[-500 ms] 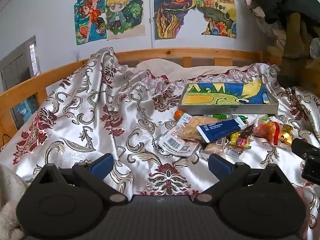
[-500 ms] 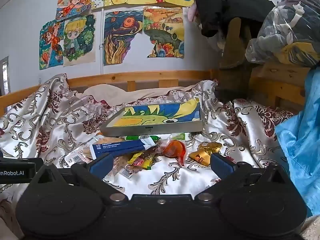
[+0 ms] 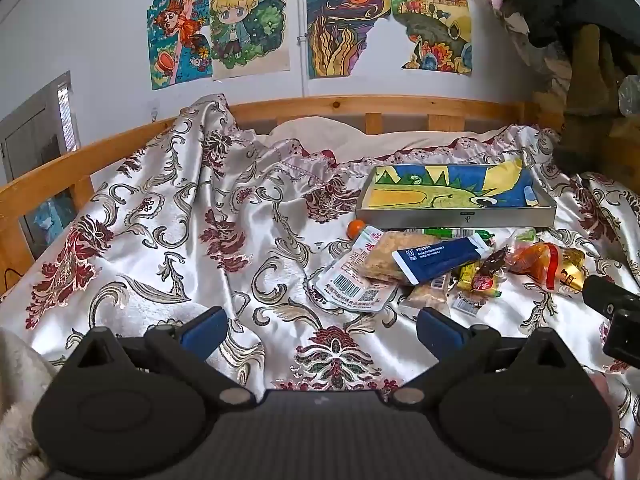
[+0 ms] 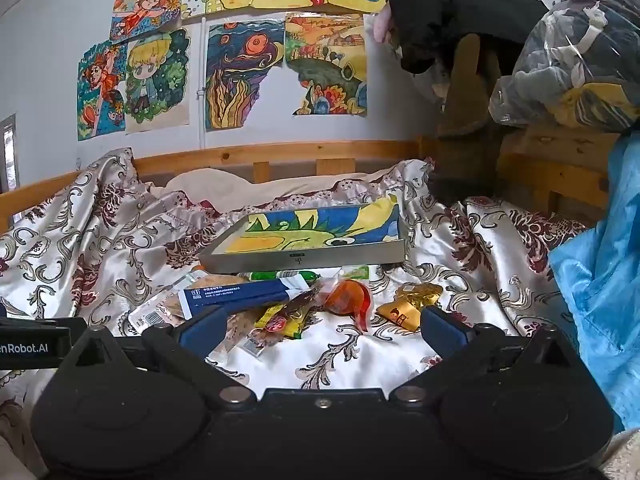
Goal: Organize snacks
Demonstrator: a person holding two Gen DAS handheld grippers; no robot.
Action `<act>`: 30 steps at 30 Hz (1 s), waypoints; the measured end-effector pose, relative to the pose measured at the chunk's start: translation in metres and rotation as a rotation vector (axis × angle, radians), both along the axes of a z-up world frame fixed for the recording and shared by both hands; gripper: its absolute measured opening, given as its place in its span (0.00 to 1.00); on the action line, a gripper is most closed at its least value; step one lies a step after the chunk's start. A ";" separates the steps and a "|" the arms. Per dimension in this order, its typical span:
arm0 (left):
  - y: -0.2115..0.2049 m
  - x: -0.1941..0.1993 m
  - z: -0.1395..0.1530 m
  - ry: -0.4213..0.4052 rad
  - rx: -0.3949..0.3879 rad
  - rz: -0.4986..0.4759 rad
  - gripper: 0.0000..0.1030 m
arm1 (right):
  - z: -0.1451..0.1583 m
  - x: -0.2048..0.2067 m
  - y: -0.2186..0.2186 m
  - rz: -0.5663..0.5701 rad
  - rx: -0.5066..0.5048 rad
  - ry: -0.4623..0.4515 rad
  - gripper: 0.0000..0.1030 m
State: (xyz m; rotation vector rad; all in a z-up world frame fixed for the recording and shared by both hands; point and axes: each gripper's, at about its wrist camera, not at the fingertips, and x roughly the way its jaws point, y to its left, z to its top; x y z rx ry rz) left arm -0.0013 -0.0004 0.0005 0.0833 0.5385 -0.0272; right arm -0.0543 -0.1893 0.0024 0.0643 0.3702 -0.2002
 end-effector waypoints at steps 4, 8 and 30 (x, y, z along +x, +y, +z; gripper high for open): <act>0.000 0.001 0.000 0.002 0.000 0.000 1.00 | 0.001 0.000 0.000 -0.003 -0.002 0.000 0.99; 0.000 0.001 0.000 0.002 0.000 0.001 1.00 | 0.000 0.000 0.000 -0.002 0.000 0.001 1.00; 0.000 0.001 0.000 0.003 0.000 0.001 1.00 | 0.002 0.000 -0.002 -0.003 0.002 0.003 1.00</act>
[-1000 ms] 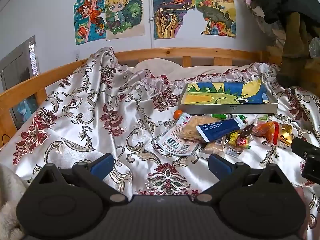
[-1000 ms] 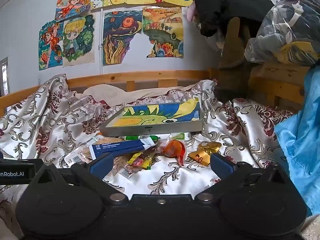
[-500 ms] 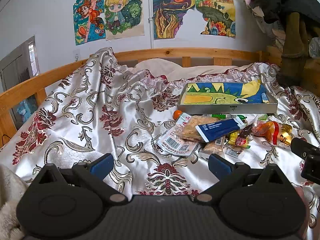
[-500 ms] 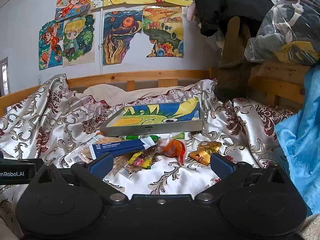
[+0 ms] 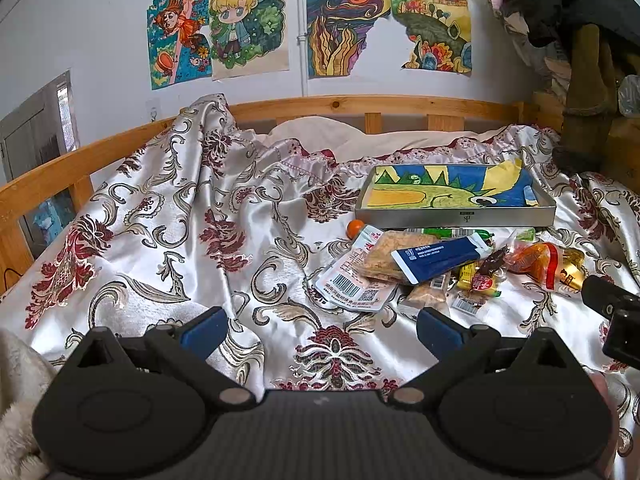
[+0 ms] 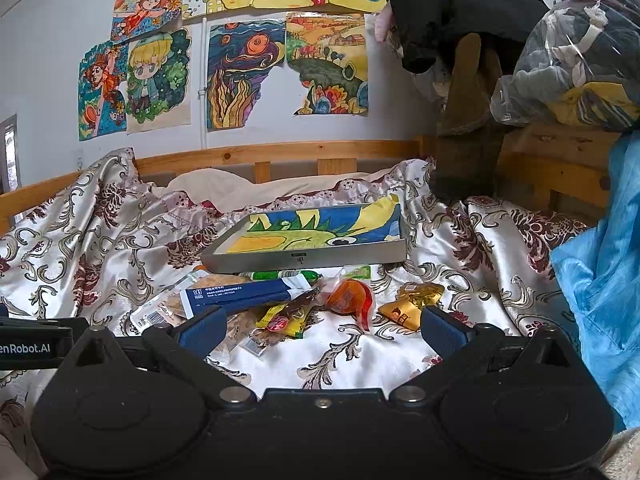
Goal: Organize snacks
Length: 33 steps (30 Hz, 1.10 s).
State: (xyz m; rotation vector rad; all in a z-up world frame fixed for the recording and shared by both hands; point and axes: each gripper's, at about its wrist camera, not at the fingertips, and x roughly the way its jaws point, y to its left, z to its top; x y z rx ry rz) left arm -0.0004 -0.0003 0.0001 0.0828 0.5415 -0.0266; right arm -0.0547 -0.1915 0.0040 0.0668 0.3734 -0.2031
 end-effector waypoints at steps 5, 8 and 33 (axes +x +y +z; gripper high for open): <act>0.000 0.000 0.000 0.000 0.000 0.000 1.00 | -0.001 0.000 0.002 0.000 0.000 -0.001 1.00; 0.000 0.000 0.000 0.000 0.000 0.000 1.00 | -0.001 0.000 0.003 0.000 0.001 -0.001 1.00; -0.007 0.028 0.009 0.110 0.040 -0.082 1.00 | 0.022 0.015 -0.014 0.177 -0.010 0.067 1.00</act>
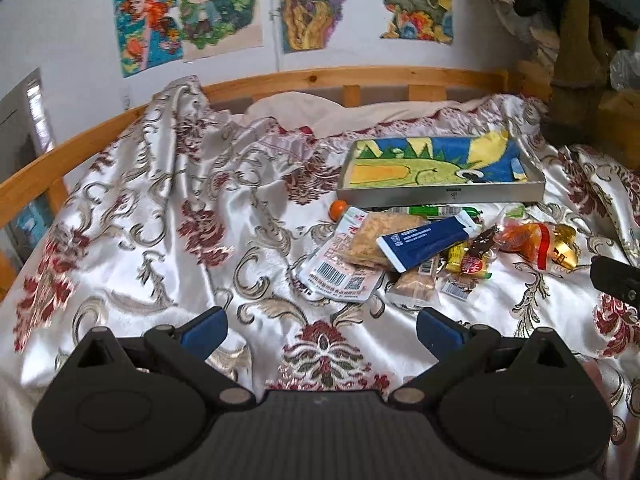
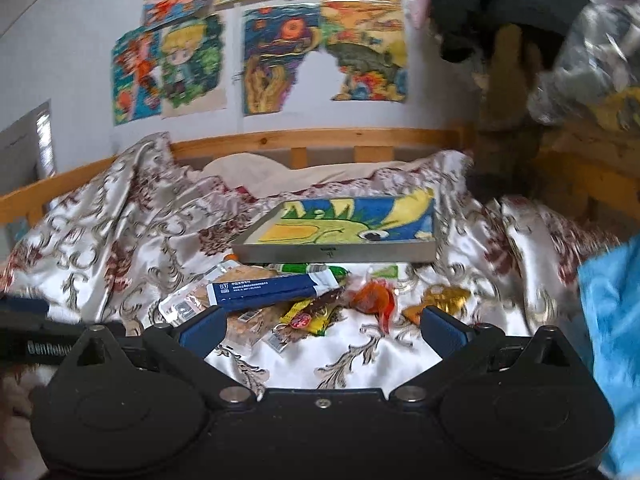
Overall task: Organize snacks
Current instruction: 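Reach the left tool to the blue packet and close on it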
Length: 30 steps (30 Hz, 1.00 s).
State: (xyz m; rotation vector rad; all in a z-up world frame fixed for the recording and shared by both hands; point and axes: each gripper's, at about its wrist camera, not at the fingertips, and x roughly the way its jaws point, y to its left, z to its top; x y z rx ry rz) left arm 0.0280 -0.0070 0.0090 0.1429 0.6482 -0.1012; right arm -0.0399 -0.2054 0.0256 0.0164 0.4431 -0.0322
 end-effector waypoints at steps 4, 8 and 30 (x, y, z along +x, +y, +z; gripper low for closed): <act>-0.009 0.021 0.000 0.010 0.048 -0.050 1.00 | -0.005 0.018 -0.018 0.031 -0.008 0.029 1.00; -0.022 0.047 -0.002 0.031 0.057 -0.107 1.00 | -0.016 0.037 -0.036 0.027 0.086 0.083 1.00; -0.093 0.160 -0.049 0.029 0.088 -0.484 0.99 | -0.063 0.142 -0.073 0.007 -0.196 0.176 0.97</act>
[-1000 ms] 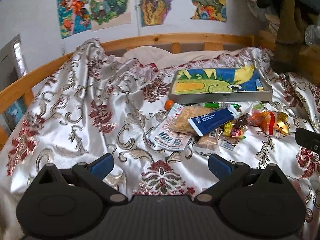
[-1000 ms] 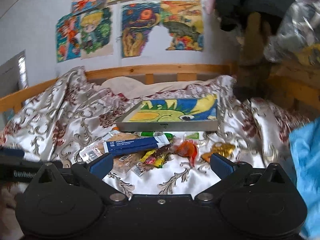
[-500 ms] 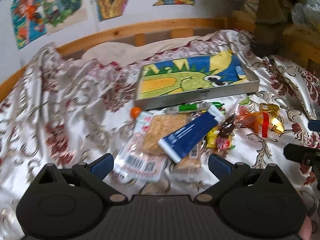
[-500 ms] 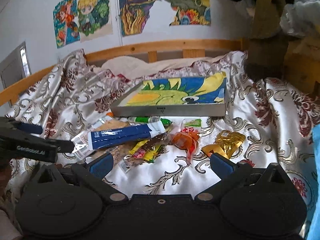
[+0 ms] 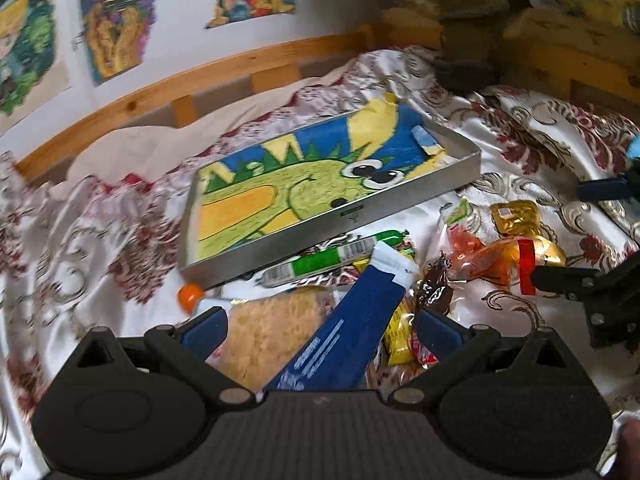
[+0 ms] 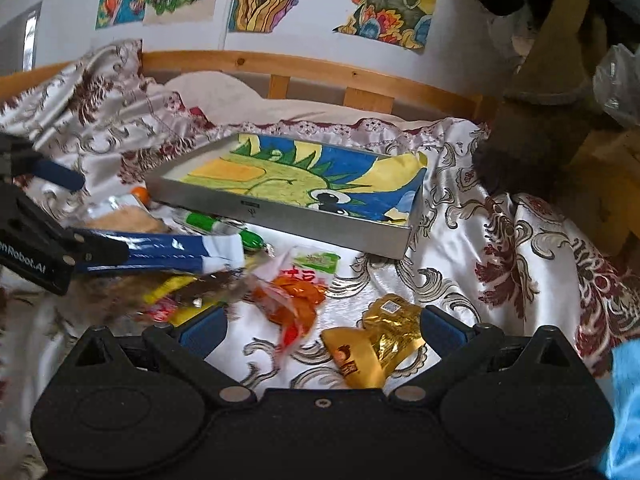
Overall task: Organize snacks
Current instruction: 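Reach the left tool to the blue packet and close on it, then carry the blue packet into the tray while the right tool grasps the orange bag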
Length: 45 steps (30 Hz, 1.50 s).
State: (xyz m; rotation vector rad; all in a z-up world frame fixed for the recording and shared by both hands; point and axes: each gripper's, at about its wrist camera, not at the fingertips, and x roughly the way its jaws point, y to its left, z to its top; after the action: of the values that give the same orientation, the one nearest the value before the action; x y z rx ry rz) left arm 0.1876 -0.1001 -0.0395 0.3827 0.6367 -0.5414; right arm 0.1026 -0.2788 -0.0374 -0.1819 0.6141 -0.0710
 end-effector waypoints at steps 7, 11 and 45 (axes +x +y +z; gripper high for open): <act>0.000 0.023 -0.008 0.086 -0.029 -0.120 0.89 | -0.016 0.017 0.010 0.037 -0.036 0.027 0.87; -0.001 0.024 -0.011 0.116 0.001 -0.178 0.89 | -0.025 0.024 0.013 0.051 -0.048 0.040 0.83; -0.027 -0.002 -0.013 -0.005 0.238 -0.163 0.32 | -0.051 0.047 0.039 0.087 -0.228 0.084 0.39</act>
State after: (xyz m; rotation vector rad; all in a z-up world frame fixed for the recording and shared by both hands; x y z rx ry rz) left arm 0.1857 -0.1268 -0.0530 0.6645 0.6704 -0.6216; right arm 0.1493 -0.2394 -0.0882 -0.4336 0.6804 -0.0492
